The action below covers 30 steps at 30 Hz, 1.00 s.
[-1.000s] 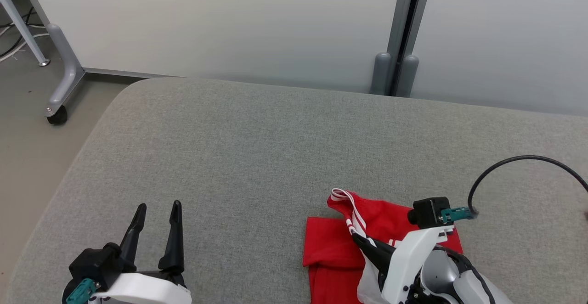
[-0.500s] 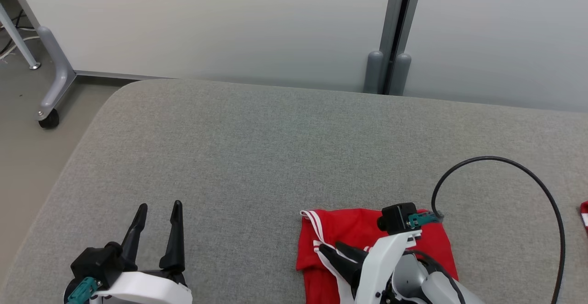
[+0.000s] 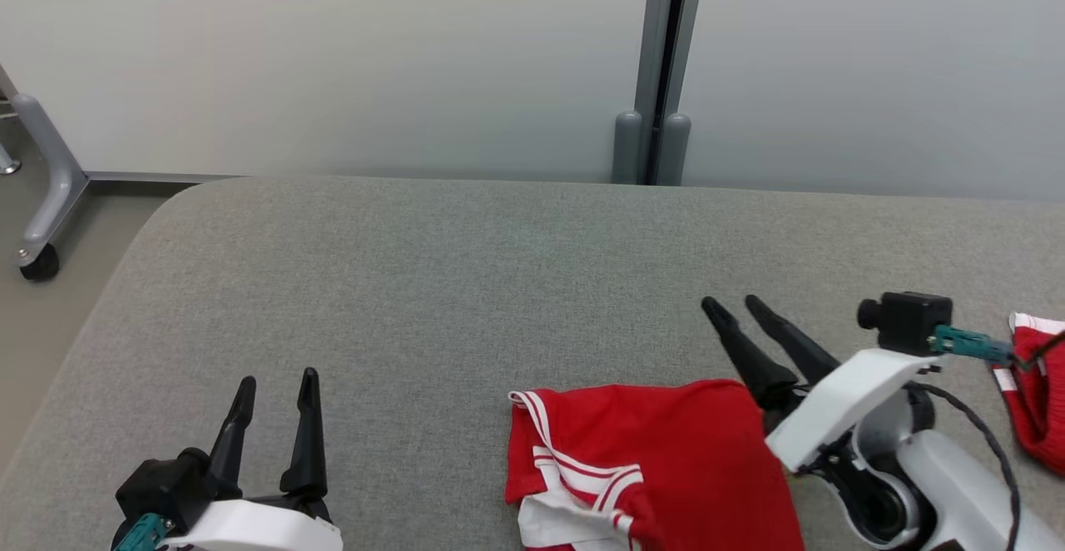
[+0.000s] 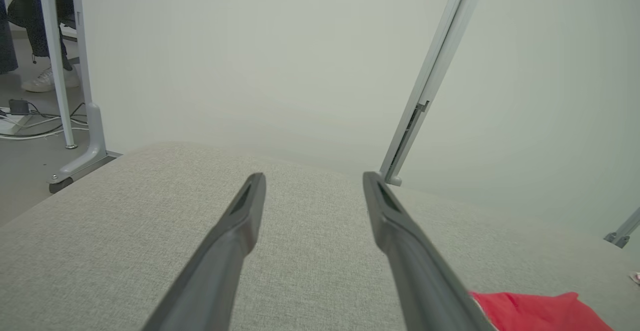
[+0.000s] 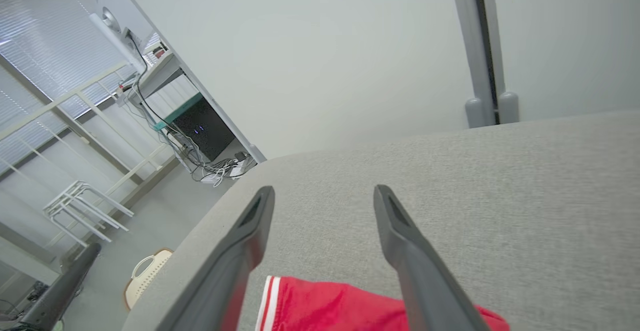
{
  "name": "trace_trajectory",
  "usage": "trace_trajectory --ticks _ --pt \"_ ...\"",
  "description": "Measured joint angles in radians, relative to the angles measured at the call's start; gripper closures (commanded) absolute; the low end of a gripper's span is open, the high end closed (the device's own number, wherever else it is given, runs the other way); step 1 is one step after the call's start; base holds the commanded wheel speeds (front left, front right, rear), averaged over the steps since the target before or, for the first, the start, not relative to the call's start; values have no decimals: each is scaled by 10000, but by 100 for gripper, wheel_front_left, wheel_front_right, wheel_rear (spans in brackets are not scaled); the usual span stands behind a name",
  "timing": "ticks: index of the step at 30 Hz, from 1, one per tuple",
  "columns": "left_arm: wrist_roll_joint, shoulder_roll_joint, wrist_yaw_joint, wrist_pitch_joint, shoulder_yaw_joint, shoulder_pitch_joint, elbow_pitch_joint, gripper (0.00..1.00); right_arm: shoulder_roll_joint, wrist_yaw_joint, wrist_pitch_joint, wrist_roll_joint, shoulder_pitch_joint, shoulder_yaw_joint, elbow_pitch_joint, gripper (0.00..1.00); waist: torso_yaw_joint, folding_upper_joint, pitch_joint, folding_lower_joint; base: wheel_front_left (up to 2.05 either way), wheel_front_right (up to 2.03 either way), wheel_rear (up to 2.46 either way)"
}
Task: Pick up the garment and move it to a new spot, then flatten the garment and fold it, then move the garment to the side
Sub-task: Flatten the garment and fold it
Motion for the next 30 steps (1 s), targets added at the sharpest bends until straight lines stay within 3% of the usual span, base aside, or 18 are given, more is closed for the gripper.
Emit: trace_trajectory --ticks 7,18,30 --pt "12 -71 8 -58 105 168 -138 0 -980 0 -322 -468 577 -978 384 0 -192 0 -93 0 0 0 0" --pt "104 -111 -36 -86 102 173 -148 0 -430 0 -410 -830 1056 -911 1047 0 -2 0 -54 0 0 0 0" --pt "111 -125 17 -102 274 392 -286 0 -882 0 -1191 -2065 1604 -2011 685 0 -166 0 -173 0 0 0 0"
